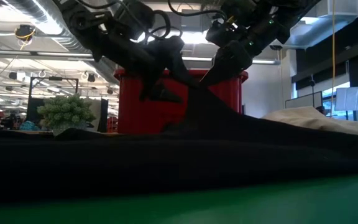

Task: Fold laundry
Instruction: Fold the black shirt

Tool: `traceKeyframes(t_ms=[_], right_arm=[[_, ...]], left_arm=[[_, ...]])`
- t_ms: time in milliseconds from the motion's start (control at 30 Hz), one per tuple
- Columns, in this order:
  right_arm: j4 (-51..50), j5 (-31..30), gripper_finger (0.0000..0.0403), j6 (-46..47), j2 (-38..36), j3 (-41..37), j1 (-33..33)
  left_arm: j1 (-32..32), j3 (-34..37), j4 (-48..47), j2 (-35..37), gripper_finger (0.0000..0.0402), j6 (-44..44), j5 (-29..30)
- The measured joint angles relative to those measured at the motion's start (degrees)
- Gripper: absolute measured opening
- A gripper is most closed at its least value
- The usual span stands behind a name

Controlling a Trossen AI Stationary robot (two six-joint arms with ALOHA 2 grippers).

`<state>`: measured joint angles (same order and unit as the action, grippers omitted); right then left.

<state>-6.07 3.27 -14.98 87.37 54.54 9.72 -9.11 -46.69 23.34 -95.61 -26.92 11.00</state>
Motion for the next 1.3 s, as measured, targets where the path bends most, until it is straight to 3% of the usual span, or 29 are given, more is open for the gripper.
traceKeyframes(t_ms=[500, 667, 967, 1133, 1300], right_arm=[[2.48, 1.09, 0.0003, -0.33, 0.0, 0.02, 0.0], [2.96, 1.47, 0.0003, -0.33, 0.0, 0.02, 0.04], [3.07, 1.77, 0.0003, -1.96, -0.04, 0.07, 0.04], [1.49, 0.88, 0.0026, -6.36, -1.11, 0.07, 0.01], [-3.09, 0.77, 0.0081, -9.48, -4.23, 0.07, 0.04]], left_arm=[[0.07, -0.01, 1.48, -0.4, 0.0323, 1.09, 0.03], [0.07, -0.01, 2.18, -0.4, 0.0246, 3.16, -0.09], [1.6, 0.04, 6.3, -0.46, 0.0021, 12.44, -2.85], [2.1, -0.07, 5.24, -0.46, 0.0004, 14.04, -4.82], [3.7, -0.12, 2.83, -0.44, 0.0002, 19.53, -9.91]])
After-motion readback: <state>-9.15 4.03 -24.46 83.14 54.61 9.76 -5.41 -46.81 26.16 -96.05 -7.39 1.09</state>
